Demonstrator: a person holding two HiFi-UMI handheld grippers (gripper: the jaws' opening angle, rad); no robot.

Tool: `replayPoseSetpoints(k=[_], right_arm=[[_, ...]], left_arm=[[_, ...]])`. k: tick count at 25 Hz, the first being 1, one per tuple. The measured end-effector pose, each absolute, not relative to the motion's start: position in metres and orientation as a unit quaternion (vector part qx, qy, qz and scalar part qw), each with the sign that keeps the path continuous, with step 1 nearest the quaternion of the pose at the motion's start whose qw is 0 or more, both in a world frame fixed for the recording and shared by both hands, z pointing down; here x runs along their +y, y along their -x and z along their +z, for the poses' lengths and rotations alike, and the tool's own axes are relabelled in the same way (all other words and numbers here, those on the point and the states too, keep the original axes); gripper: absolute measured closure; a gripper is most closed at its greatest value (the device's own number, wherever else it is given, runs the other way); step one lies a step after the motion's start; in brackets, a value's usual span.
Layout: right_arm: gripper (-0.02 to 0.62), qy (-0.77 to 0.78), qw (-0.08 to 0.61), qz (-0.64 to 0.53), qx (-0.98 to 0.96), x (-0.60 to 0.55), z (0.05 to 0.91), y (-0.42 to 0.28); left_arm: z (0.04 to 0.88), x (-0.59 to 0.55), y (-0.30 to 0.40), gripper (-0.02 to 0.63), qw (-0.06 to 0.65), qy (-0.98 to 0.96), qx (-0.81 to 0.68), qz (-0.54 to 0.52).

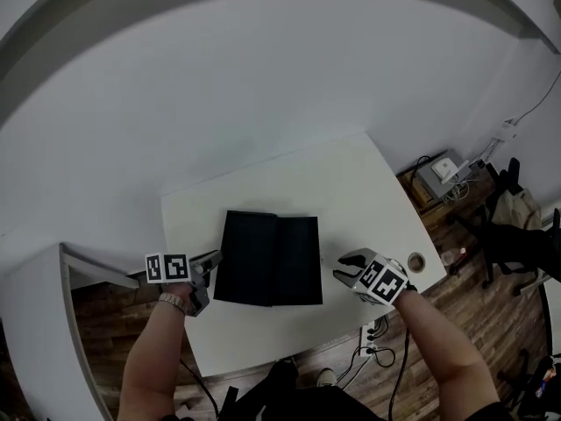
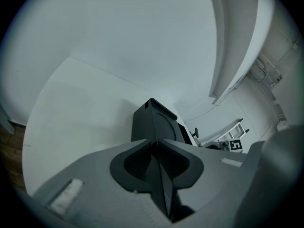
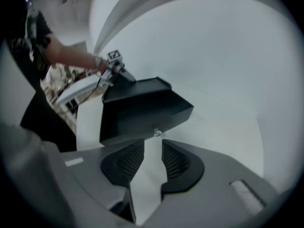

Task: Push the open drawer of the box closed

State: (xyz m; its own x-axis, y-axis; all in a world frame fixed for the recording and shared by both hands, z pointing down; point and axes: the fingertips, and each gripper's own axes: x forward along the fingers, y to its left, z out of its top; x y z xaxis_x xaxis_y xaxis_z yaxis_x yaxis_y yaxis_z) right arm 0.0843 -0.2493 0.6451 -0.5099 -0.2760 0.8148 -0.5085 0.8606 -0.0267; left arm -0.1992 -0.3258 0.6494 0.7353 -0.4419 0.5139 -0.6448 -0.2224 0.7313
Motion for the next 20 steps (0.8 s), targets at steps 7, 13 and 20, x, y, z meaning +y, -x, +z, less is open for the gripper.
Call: replayPoseSetpoints(k=[7, 13, 20], right_arm=[[0.460, -0.104, 0.560, 0.027, -0.822, -0.259, 0.687, -0.074], [0.445, -0.080, 0.563, 0.015, -0.822, -0.265, 0.696, -0.057], [0.486, -0.084, 0.557, 0.017, -0.826, -0.263, 0.703, -0.050]], left_arm=[[0.649, -0.325, 0.199, 0.554, 0.522, -0.777, -0.346, 0.072], [0.649, -0.325, 0.198, 0.555, 0.524, -0.775, -0.349, 0.058], [0.649, -0.325, 0.199, 0.555, 0.525, -0.772, -0.356, 0.044]])
